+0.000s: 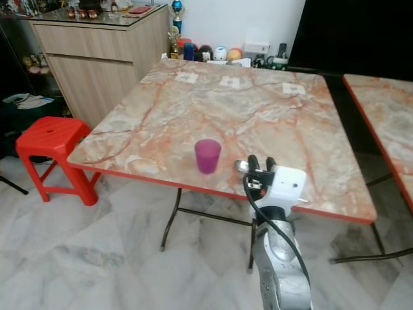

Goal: Setting the table

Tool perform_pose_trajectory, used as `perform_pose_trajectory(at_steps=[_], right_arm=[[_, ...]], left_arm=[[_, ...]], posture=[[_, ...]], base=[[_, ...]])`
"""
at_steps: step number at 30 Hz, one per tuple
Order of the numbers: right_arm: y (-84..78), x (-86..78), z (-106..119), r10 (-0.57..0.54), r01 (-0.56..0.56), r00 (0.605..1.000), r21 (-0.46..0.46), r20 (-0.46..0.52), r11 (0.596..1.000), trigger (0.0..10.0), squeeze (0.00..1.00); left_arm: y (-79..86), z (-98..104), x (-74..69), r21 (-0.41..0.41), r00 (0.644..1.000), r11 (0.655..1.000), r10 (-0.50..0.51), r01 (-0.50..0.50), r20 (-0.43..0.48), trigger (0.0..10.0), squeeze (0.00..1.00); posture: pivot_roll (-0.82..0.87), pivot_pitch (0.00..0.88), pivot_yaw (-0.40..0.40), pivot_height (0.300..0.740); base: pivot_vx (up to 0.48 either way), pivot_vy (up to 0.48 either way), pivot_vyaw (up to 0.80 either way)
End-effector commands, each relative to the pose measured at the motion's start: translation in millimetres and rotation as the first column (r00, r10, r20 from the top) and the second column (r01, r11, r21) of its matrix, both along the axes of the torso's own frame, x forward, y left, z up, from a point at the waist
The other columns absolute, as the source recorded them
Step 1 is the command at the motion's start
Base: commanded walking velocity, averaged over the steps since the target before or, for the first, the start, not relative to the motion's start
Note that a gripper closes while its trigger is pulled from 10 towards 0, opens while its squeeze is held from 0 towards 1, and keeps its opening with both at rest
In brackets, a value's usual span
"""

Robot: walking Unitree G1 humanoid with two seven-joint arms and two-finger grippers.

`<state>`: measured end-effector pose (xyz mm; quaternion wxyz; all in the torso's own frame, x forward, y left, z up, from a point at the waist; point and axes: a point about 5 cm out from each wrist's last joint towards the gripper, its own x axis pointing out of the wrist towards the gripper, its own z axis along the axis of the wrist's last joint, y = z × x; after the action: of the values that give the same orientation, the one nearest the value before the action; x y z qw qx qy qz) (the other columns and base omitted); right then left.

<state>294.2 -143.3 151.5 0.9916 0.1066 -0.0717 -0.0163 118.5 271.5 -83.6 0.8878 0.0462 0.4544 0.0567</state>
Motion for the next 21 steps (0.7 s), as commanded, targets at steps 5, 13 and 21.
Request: perform_pose_trajectory(at_steps=[5, 13, 21], right_arm=[[-4.6, -0.8, -0.6, -0.015, 0.015, 1.000, -0.005, 0.000, 1.000, 10.0, 0.00], [-2.8, -1.3, -1.4, -0.012, 0.012, 1.000, -0.003, -0.003, 1.000, 10.0, 0.00], [-3.3, -1.5, -1.5, -0.024, 0.024, 1.000, -0.004, -0.002, 1.000, 10.0, 0.00]], left_arm=[[-2.8, -1.9, -3.0, -0.015, 1.000, 1.000, 0.011, -0.011, -0.004, 10.0, 0.00], [-3.0, -2.3, -3.4, -0.020, 1.000, 1.000, -0.005, 0.005, -0.016, 10.0, 0.00], [-3.1, -2.3, -3.5, -0.018, 1.000, 1.000, -0.012, 0.011, -0.017, 10.0, 0.00]], posture=[[0.00, 0.065, -0.005, 0.740], [-0.01, 0.069, -0.005, 0.740], [0.00, 0.071, -0.004, 0.740]], base=[[0.000, 0.000, 0.00], [0.225, 0.000, 0.00], [0.262, 0.000, 0.00]])
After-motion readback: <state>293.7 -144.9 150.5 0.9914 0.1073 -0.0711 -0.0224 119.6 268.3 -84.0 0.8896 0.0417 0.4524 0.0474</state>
